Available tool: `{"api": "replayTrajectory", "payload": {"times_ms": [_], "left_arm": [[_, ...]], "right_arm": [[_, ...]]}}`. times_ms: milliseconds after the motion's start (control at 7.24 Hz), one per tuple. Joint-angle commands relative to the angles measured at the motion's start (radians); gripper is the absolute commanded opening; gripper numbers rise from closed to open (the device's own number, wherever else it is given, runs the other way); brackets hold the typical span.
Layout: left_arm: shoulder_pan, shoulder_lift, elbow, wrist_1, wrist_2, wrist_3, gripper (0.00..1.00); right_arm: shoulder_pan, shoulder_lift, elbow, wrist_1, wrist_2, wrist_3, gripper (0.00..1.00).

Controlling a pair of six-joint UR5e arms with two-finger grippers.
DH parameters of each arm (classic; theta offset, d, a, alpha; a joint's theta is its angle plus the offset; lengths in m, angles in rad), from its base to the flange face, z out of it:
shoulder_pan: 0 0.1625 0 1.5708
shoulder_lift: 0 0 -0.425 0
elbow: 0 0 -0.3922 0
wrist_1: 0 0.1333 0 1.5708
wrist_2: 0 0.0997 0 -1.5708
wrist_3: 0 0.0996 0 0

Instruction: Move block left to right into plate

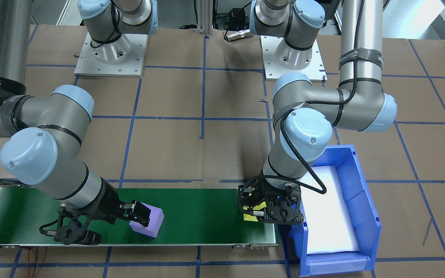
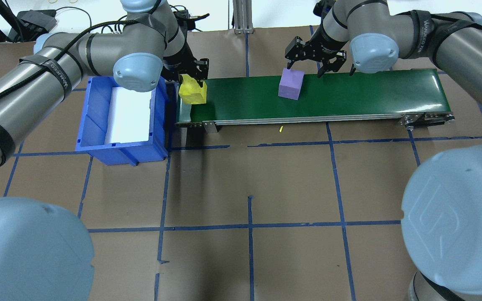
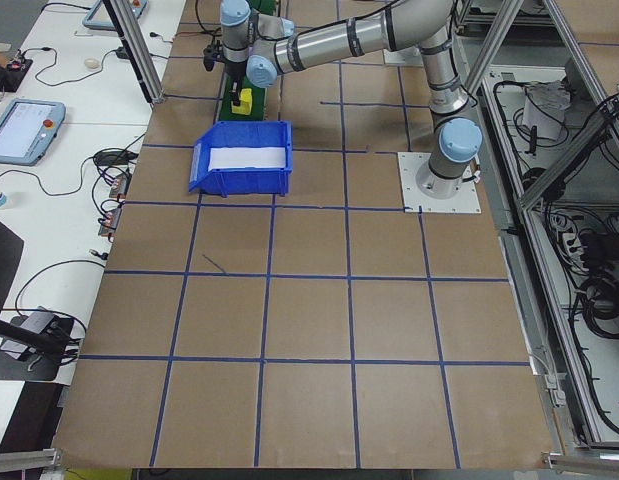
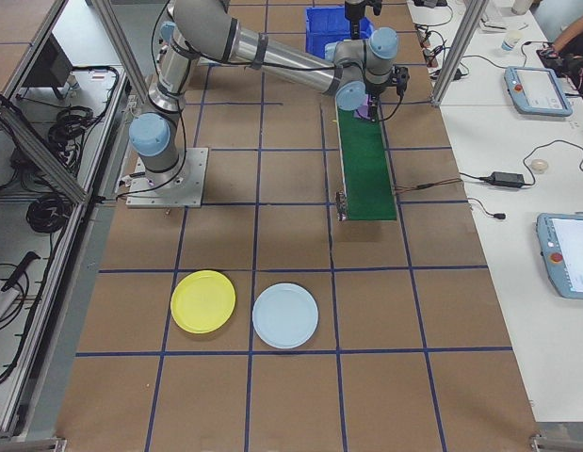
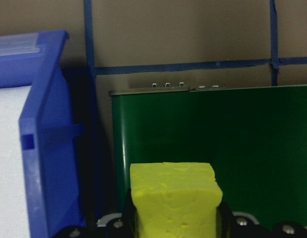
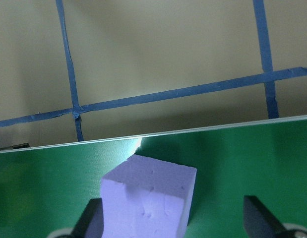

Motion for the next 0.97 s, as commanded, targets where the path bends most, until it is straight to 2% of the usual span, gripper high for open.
{"api": "replayTrajectory", "payload": {"times_ms": [0, 138, 276, 553, 691, 829], "left_arm": [[-0.004, -0.034, 0.007, 0.045, 0.001, -0.006, 0.36], [-0.004, -0.038, -0.002, 0.056, 0.002, -0.018, 0.72], [-0.004, -0.035, 0.001, 0.056, 0.002, -0.033, 0.96], [-0.004, 0.005, -0.007, 0.053, 0.002, -0.024, 1.00], [-0.004, 0.060, -0.009, 0.035, 0.007, -0.015, 1.00], [0.004, 0.143, -0.016, -0.064, 0.028, -0.015, 1.00]], "right_arm": [[0.000, 0.004, 0.002, -0.001, 0.005, -0.001, 1.00], [0.000, 0.004, 0.002, -0.001, 0.005, -0.003, 1.00], [0.000, 0.011, 0.003, -0.007, 0.004, -0.012, 0.99], [-0.032, 0.025, 0.014, -0.013, -0.018, -0.070, 0.96], [-0.063, 0.021, 0.066, -0.024, -0.047, -0.117, 0.83], [-0.089, 0.016, 0.089, -0.027, -0.112, -0.189, 0.58]]}}
